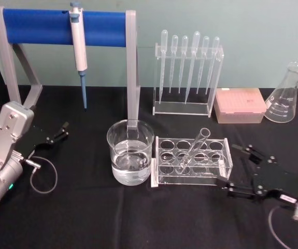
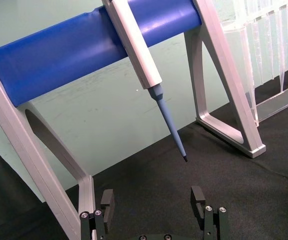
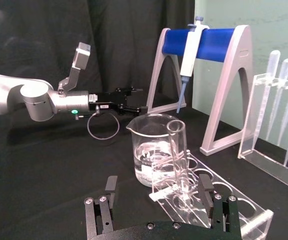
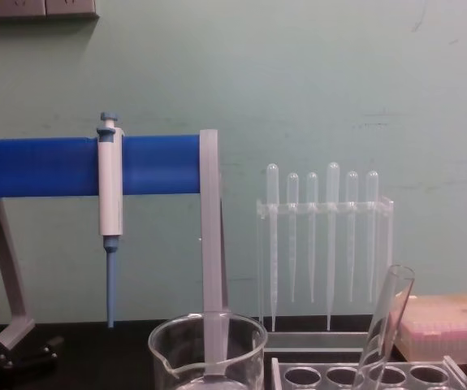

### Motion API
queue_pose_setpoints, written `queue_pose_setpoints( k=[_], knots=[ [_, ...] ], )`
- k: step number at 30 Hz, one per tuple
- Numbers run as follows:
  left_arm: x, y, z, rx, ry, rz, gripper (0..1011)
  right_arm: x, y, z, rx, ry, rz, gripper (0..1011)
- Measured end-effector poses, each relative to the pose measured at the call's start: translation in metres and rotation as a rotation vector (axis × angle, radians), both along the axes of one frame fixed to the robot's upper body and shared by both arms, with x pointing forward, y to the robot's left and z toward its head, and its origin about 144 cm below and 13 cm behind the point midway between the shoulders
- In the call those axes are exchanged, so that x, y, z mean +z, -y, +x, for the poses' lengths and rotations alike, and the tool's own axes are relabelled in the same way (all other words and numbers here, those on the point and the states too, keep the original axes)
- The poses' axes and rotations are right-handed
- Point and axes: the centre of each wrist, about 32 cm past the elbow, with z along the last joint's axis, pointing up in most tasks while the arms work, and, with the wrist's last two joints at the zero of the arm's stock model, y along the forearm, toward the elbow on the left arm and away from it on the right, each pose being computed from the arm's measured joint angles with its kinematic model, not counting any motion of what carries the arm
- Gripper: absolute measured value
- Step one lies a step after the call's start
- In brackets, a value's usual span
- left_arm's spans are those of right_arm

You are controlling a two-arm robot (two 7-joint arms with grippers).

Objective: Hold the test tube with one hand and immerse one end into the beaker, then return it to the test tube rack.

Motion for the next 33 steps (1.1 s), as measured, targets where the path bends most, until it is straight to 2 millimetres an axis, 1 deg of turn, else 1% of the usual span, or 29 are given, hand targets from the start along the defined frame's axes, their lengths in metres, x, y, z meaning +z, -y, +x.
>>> queue_pose_setpoints(
  k=[4,14,28,33],
  knots=[
    [0.000,0.000,0.000,0.000,0.000,0.000,1000,0.001,-0.017,0.003,-0.024,-0.006,-0.007,1003],
    [0.000,0.000,0.000,0.000,0.000,0.000,1000,0.002,-0.041,0.011,-0.114,-0.026,-0.010,1003],
    [0.000,0.000,0.000,0.000,0.000,0.000,1000,0.004,-0.063,0.018,-0.143,-0.028,-0.007,1003],
    [0.000,0.000,0.000,0.000,0.000,0.000,1000,0.002,-0.067,0.019,-0.155,-0.020,-0.016,1003]
  ],
)
